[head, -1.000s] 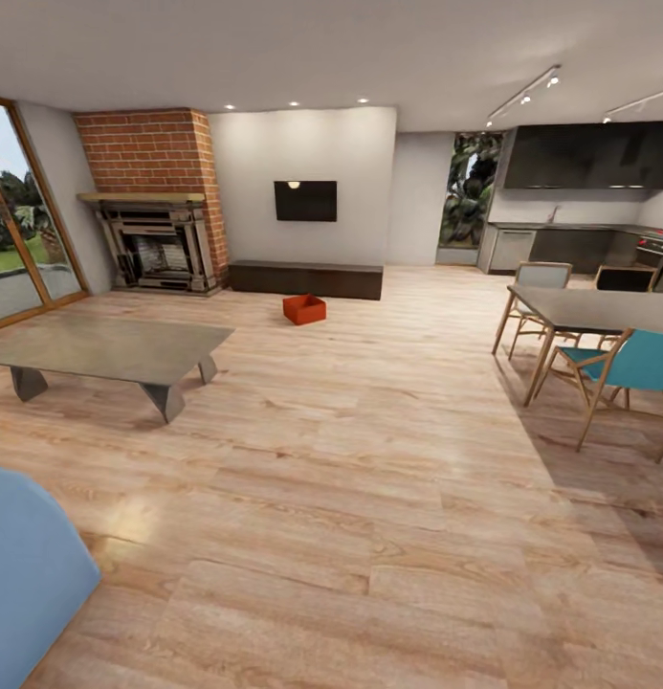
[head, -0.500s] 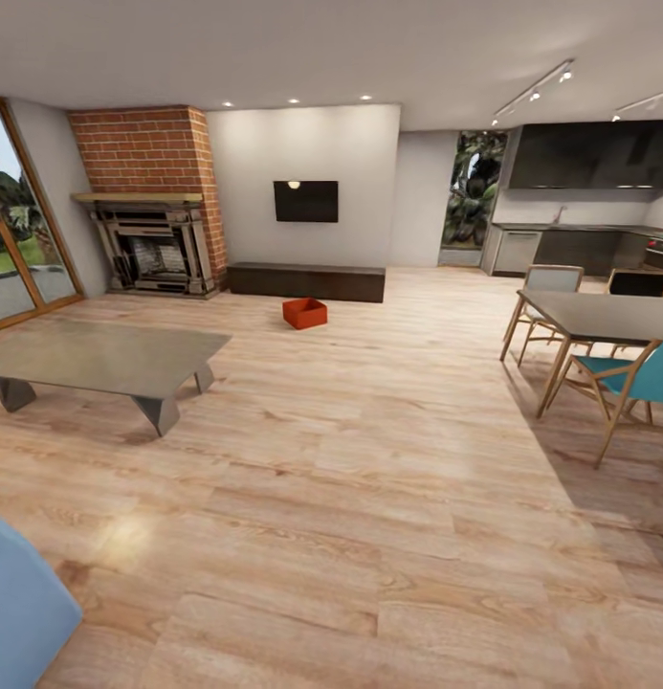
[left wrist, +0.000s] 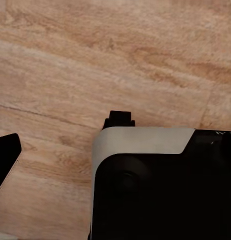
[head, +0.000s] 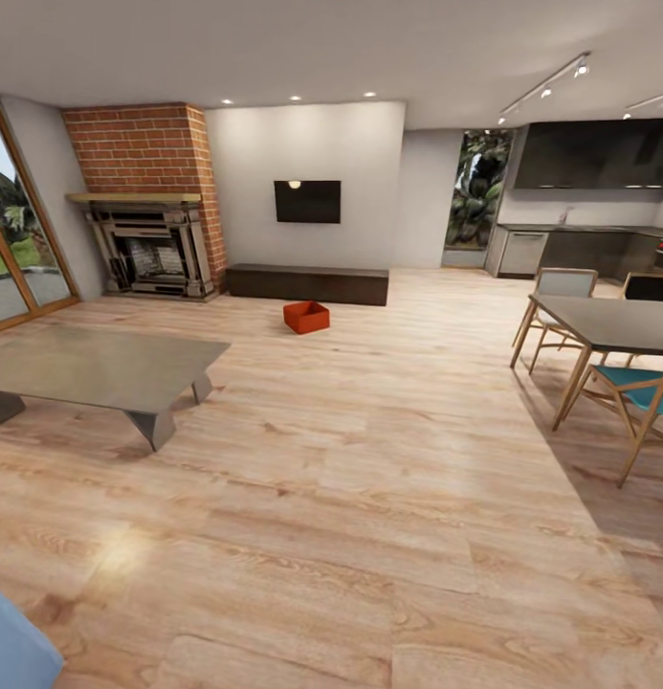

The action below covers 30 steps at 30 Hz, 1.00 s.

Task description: Move the two storage containers from the living room to the garage. In the garage, place one container on the floor and stack the other container on top of it (either order is fine).

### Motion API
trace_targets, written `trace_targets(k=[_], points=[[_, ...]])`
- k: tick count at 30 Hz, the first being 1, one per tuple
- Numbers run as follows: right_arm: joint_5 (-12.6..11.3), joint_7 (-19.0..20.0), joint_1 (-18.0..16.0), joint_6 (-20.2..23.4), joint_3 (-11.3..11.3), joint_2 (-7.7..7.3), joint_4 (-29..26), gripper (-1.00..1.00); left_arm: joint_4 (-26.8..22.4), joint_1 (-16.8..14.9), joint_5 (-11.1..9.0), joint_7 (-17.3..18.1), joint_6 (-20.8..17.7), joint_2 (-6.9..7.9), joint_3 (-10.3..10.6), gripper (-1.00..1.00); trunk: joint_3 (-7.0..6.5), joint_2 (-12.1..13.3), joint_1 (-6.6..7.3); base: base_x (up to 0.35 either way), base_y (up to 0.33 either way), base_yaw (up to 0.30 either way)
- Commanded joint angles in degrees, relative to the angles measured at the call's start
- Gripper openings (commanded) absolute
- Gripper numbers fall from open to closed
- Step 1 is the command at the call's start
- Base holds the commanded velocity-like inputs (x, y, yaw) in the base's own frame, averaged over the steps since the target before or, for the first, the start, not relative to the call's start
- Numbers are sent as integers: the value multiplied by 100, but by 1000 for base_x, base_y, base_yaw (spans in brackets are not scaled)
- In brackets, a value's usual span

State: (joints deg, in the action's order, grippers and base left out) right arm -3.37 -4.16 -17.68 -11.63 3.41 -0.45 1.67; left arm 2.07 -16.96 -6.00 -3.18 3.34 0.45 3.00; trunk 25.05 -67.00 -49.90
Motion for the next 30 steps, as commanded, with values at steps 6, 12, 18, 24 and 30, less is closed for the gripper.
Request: trace_targets(k=[6,12,18,24,30], points=[[-33,-11,-8,-33,37,1,18,100,22,-9,-59,-4,35,-1,34,100,6,-3,-4,339,11,0],[-32,-7,-8,-33,37,1,18,100,20,-9,-51,-1,35,-1,34,100,6,-3,-4,339,0,0],[-32,-9,-8,-33,37,1,18,100,22,-9,-50,1,35,-1,34,100,6,-3,-4,339,0,0],[-32,-8,-8,-34,37,1,18,100,22,-9,-47,1,35,-1,36,100,6,-3,-4,339,0,0],[-32,-9,-8,-34,37,1,18,100,22,-9,-44,1,35,-1,35,100,6,-3,-4,339,0,0]])
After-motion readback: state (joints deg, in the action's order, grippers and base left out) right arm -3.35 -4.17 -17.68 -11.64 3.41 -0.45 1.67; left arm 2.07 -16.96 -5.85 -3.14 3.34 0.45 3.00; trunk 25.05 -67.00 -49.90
